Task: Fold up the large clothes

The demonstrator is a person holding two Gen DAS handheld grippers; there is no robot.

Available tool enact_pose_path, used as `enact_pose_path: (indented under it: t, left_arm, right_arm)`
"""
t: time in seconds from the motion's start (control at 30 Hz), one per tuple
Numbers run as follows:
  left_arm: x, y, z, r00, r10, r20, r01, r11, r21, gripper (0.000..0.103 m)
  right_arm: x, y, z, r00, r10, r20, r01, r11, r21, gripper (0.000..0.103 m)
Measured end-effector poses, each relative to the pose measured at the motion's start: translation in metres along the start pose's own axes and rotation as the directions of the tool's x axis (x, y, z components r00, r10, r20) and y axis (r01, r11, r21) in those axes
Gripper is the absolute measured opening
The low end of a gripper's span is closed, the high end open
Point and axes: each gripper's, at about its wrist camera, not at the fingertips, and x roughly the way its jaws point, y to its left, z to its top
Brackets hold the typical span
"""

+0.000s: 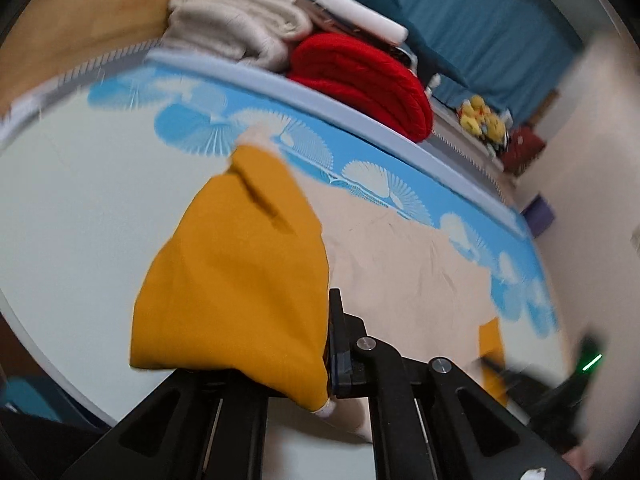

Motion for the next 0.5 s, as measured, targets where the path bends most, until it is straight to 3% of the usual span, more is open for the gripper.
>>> enact_pose_path:
  t: [0.07, 0.13, 0.2, 0.33, 0.43, 0.5]
  left_arm:
    - [-0.005, -0.018, 0.000, 1.000, 0.020, 0.005, -0.020, 0.996, 0.081, 0.006]
    - [-0.007, -0.047, -0.002, 0.999, 0.029, 0.022, -0.032, 0.986, 0.164, 0.006]
    - [-0.005, -0.085, 0.000, 0.999, 0.016, 0.038, -0.024, 0.969, 0.245, 0.006]
    - [0.007, -0.175, -0.011, 0.998, -0.036, 0.041, 0.016, 0.911, 0.411, 0.006]
    - [0.031, -0.249, -0.036, 0.997, -0.077, 0.010, 0.059, 0.842, 0.536, 0.006]
    - [0.055, -0.296, -0.066, 0.995, -0.094, -0.045, 0.102, 0.787, 0.609, 0.006]
  right_arm:
    - [-0.036, -0.018, 0.014, 0.996, -0.012, 0.084, 0.013, 1.000, -0.006, 0.027]
    - [-0.075, -0.048, 0.022, 0.986, -0.024, 0.168, 0.025, 1.000, -0.004, 0.062]
    - [-0.107, -0.080, 0.022, 0.967, -0.056, 0.248, 0.061, 0.998, -0.014, 0.073]
    - [-0.137, -0.142, 0.008, 0.939, -0.147, 0.310, 0.152, 0.988, 0.008, 0.073]
    - [-0.144, -0.191, -0.018, 0.939, -0.202, 0.278, 0.154, 0.971, 0.183, 0.069]
    - [-0.152, -0.210, -0.025, 0.934, -0.225, 0.277, 0.161, 0.958, 0.237, 0.068]
